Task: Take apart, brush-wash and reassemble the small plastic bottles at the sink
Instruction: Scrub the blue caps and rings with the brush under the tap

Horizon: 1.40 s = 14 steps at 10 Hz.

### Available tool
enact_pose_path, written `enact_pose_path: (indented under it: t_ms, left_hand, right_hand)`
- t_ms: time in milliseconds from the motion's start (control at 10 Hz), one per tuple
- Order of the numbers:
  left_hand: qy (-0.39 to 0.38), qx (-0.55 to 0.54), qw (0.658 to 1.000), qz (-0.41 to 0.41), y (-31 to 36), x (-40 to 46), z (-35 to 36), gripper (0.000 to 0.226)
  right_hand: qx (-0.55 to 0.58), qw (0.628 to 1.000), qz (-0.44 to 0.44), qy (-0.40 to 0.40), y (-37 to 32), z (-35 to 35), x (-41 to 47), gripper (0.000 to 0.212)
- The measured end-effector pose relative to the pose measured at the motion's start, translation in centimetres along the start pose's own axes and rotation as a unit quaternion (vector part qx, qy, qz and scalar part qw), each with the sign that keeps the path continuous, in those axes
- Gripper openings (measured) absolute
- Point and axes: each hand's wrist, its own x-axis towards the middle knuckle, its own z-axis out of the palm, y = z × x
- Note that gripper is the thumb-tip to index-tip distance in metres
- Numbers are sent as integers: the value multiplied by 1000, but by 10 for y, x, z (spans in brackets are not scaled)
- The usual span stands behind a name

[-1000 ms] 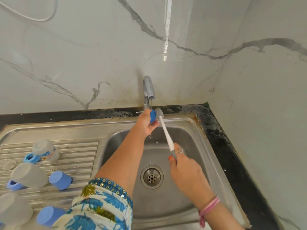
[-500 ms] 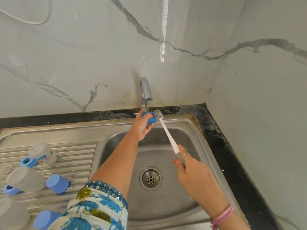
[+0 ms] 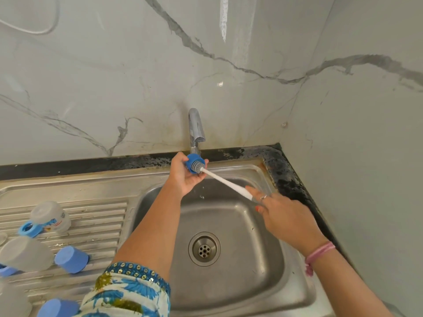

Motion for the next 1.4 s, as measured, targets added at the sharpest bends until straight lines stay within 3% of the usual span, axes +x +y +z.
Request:
enact_pose_path:
  t_ms: [100,200,300,400,500,600,700,800,900,1000,1100,1200,1300,1400]
  left_hand:
    - [-9,-24,1000,5,2,1,6,32]
    - [-24,-113,993,5,-3,2,11,35]
    - [-7,-113,993,13,-1,4,12,31]
    - [57,51,997,23,-7,11,12,13]
    - [101,168,980,46,-17,15,17,12]
    - [119,176,977,34,-11,14,17,9]
    - [105,138,985,20,-1,10,19,15]
    - [70,42,997,-4,-1,4,20,18]
    - [-4,-92,995,-25,-7,3,18,24]
    - [-28,-119,992,-4,-13,6,27,28]
    - [28,-89,995,23,-13,12,27,28]
    - [35,-70,997,11,-11,13,17,31]
    - [11,-57,998,-12,-15,8,15,29]
    - [28,-31,999,3,-21,6,19,27]
  right_hand:
    - [512,843,87,-142,-9,7,-2,40]
    - [829,437,203,-283,-20,14,-14,17]
    - [773,531,197,-284,-19,19,-18,26]
    - [353,920,114,-129,-6,24,-10,43]
    - [14,998,49,28,-9,29,-6,54]
    - [-94,993,38,58,-6,31,-4,67]
    - [14,998,61,24,-10,35,-6,61]
    - [432,894,84,-88,-19,32,-9,41]
    - [841,365,183,-355,-11,17,-15,16]
    - [887,204,161,-382,-14,10,-22,24]
    - [775,550,200,-237,-17,4,-33,29]
    - [657,721,190,-109,-10,-2,-39,29]
    - [566,807,155,-56,-8,-7,-32,36]
    - [478,869,114,-59,-13,-6,-27,41]
